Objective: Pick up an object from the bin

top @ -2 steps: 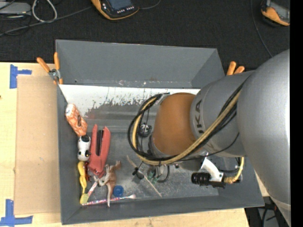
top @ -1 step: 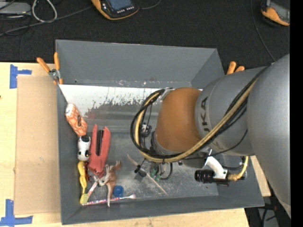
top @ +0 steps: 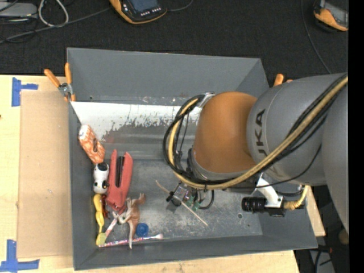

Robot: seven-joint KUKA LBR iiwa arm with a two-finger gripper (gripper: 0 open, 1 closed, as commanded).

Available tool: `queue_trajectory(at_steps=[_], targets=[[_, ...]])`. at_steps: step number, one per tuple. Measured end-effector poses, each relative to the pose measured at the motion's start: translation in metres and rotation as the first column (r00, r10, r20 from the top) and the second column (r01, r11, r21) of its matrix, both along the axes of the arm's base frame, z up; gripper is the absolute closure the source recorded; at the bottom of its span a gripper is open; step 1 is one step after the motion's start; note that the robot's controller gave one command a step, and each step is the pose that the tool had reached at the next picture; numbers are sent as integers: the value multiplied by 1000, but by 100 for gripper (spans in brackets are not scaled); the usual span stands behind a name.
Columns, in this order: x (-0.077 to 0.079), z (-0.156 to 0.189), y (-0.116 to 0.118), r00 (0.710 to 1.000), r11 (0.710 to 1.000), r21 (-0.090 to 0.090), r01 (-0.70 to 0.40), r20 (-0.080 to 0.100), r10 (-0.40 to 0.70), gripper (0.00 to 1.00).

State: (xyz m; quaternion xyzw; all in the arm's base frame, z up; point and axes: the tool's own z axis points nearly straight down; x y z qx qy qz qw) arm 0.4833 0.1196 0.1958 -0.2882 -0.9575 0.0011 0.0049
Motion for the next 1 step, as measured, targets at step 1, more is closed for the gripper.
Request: queue_trajectory(at_steps=[1], targets=[[0, 40, 0, 1000, 1000, -1, -3, -2, 3, 100]])
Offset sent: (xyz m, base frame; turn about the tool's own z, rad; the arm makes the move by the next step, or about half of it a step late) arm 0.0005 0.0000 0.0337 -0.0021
